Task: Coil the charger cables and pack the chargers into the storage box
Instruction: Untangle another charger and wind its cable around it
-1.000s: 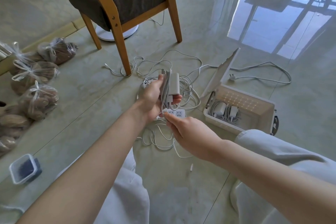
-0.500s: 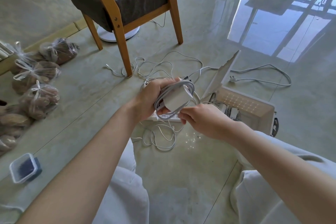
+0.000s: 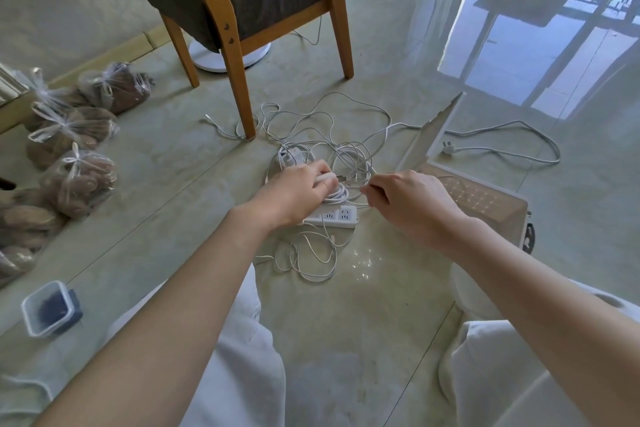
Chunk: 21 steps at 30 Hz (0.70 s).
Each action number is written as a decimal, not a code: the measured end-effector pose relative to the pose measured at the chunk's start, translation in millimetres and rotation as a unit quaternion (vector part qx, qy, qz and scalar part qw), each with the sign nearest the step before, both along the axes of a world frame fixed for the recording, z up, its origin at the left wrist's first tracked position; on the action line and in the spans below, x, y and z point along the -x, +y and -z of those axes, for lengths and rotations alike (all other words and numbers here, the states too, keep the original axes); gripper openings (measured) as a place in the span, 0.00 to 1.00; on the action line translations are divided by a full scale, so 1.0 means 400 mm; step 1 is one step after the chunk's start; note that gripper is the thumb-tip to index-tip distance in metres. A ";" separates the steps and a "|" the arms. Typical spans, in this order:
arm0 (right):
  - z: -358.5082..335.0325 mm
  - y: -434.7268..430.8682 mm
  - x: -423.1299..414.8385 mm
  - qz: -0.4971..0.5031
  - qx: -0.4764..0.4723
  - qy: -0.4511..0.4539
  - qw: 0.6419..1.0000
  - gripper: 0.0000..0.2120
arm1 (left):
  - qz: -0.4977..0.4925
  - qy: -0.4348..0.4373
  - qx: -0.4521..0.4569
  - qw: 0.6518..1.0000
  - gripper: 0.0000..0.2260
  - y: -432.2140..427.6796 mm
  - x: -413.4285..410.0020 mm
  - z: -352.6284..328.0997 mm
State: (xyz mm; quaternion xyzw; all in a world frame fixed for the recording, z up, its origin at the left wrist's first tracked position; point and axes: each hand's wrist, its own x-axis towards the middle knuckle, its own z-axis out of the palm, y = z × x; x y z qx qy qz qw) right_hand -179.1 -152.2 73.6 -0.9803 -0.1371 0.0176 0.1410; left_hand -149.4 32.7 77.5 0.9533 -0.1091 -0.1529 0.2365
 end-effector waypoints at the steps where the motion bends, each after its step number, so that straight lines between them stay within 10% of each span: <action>1: -0.001 0.001 0.002 0.002 -0.002 -0.008 1.000 0.19 | -0.001 -0.003 -0.016 1.000 0.10 0.001 -0.002 0.006; 15: 0.014 0.061 0.064 -0.030 -0.143 0.008 0.989 0.15 | -0.147 -0.011 0.096 0.984 0.13 -0.036 -0.011 0.028; 21: 0.008 0.093 0.114 -0.095 -0.150 0.043 0.983 0.13 | -0.307 0.117 0.391 0.860 0.12 -0.062 -0.023 0.006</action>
